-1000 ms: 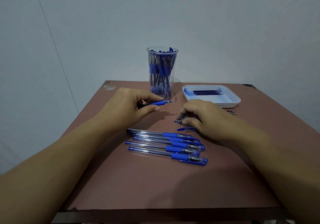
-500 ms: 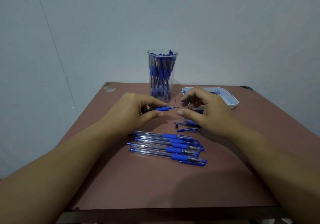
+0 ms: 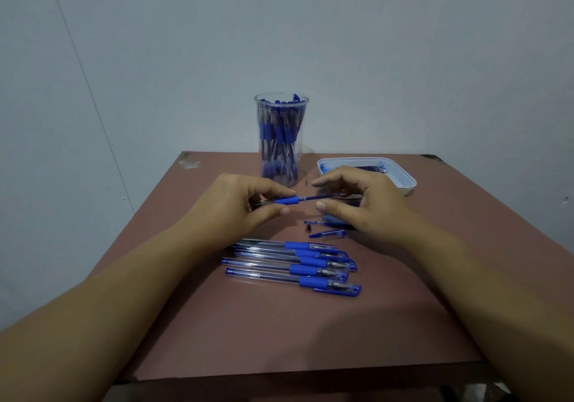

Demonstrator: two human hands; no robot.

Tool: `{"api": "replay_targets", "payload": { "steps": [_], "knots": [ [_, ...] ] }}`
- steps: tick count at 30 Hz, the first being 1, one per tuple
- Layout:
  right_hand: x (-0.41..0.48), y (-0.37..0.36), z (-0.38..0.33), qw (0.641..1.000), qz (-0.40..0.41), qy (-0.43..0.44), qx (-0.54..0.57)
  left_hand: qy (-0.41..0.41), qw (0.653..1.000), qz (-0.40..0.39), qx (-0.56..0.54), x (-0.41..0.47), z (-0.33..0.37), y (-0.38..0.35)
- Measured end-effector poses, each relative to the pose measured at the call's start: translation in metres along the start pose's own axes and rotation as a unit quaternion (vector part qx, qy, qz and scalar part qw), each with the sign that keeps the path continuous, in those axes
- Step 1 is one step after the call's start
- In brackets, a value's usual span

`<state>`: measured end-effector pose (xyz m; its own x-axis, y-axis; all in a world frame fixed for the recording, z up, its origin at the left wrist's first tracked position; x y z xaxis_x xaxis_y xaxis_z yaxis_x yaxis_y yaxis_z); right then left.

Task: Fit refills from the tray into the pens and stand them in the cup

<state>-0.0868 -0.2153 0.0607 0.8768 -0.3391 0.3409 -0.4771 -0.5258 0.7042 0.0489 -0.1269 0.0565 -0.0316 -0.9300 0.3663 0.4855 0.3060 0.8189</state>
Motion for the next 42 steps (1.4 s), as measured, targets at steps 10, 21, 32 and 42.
{"api": "replay_targets", "payload": {
  "steps": [10,21,32,42],
  "knots": [
    [-0.001,0.007,0.000,1.000,0.009,0.009,0.001,0.000,1.000,-0.001,-0.004,0.000,0.000,0.000],
    [-0.006,0.015,0.016,0.999,-0.012,-0.029,-0.036,0.017,1.000,-0.013,-0.012,-0.001,-0.009,0.002],
    [-0.014,0.042,0.050,0.994,0.023,-0.090,-0.055,0.038,0.999,-0.004,-0.027,-0.006,-0.017,0.013],
    [-0.018,0.036,0.072,0.980,-0.053,-0.160,-0.109,0.039,0.998,-0.006,-0.044,-0.006,-0.018,0.007]
  ]
}}
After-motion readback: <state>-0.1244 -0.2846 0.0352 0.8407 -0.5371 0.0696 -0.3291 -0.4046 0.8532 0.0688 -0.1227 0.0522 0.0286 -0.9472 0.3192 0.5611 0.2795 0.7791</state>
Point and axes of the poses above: each hand's wrist, its own x-axis towards the middle knuckle, its own y-axis out of the back of the hand, z = x × y, the point moved 10 cm from there along x, towards the middle knuckle, and after that the axes turned 13 degrees about -z, right-handed, at the moved point
